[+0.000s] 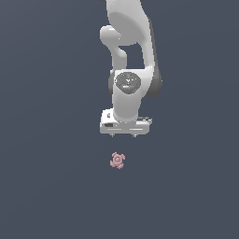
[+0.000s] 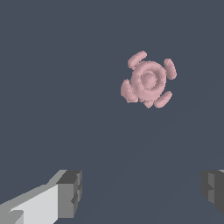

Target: Pick up the object and move it to a goal position.

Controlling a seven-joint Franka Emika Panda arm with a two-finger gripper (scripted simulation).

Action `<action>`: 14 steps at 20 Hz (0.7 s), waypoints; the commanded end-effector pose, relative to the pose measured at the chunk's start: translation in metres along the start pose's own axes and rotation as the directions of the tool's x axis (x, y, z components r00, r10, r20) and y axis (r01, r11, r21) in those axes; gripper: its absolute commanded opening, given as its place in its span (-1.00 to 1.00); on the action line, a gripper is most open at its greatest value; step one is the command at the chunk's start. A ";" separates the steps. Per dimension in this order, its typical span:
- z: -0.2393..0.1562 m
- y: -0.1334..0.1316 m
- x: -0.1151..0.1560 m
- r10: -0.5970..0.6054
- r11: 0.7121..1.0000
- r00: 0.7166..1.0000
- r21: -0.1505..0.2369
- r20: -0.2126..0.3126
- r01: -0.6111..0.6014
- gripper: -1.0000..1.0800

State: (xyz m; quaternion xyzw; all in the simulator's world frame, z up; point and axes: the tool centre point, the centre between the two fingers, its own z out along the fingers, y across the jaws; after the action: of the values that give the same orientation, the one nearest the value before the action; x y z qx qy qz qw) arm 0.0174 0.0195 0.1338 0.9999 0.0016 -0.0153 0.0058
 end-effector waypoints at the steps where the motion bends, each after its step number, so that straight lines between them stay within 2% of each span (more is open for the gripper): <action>1: 0.004 0.003 0.012 0.035 0.999 0.999 0.002 -0.003 -0.035 0.92; 8: 0.021 0.015 0.050 0.152 0.988 0.988 0.010 -0.015 -0.151 0.92; 14: 0.033 0.023 0.072 0.222 0.975 0.975 0.016 -0.022 -0.222 0.92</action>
State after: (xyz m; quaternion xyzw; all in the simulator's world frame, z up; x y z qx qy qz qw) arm 0.0830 -0.0015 0.1013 0.9948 -0.1016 -0.0039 0.0014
